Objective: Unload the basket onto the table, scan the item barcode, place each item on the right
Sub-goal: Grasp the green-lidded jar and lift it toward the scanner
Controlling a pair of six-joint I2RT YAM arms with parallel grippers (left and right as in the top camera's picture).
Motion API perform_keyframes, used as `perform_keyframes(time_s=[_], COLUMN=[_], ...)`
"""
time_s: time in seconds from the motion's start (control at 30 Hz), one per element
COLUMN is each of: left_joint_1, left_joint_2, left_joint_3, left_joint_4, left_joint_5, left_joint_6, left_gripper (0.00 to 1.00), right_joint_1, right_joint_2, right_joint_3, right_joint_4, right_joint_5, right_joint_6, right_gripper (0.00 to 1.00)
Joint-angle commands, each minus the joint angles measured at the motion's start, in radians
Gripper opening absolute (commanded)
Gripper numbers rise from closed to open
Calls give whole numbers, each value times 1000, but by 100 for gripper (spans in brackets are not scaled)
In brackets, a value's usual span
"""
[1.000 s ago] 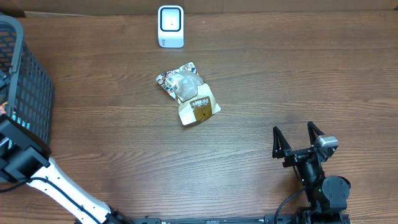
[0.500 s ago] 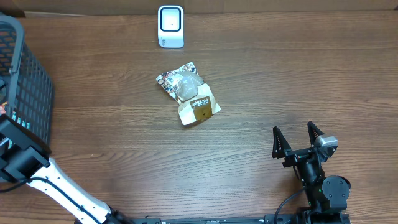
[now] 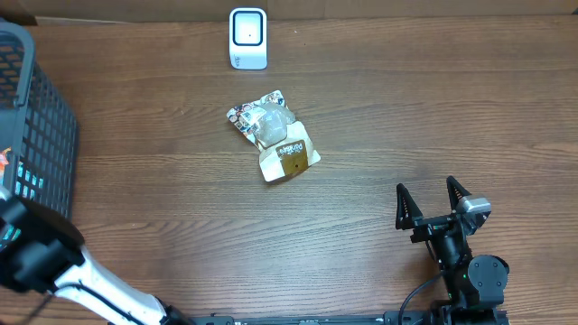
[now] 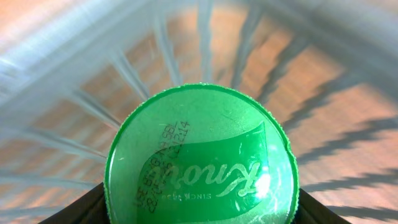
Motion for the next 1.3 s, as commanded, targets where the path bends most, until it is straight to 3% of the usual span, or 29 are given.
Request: perform_keyframes(time_s=[0.0,0.37,0.53,0.73,1.03,1.27], left_joint_1=[-47,-288,-451,-613,-739,-766], left_joint_2=[-200,-495,-492,-401,-187,-104], left_joint_3=[35,35,32,-17,-190,-465], left_joint_4=[-15,-229,-412,-536,-504,-267], left_joint_5=[13,103,216,232,232,240], left_joint_6=[-18,-18,-18,-12,-5,-34], left_gripper=[55,63,60,63,63,63], right_joint_1=[-2,-2,-2,-2,-2,-2], right_joint_2=[-11,-11,-11,-11,-11,-11], right_joint_3=[-11,-11,-11,-11,-11,-11], right_joint_4=[4,4,4,4,4,4], right_joint_5=[1,1,1,1,1,1], right_joint_6=[-1,-1,-1,-1,-1,-1], right_gripper=[100,100,100,100,100,100])
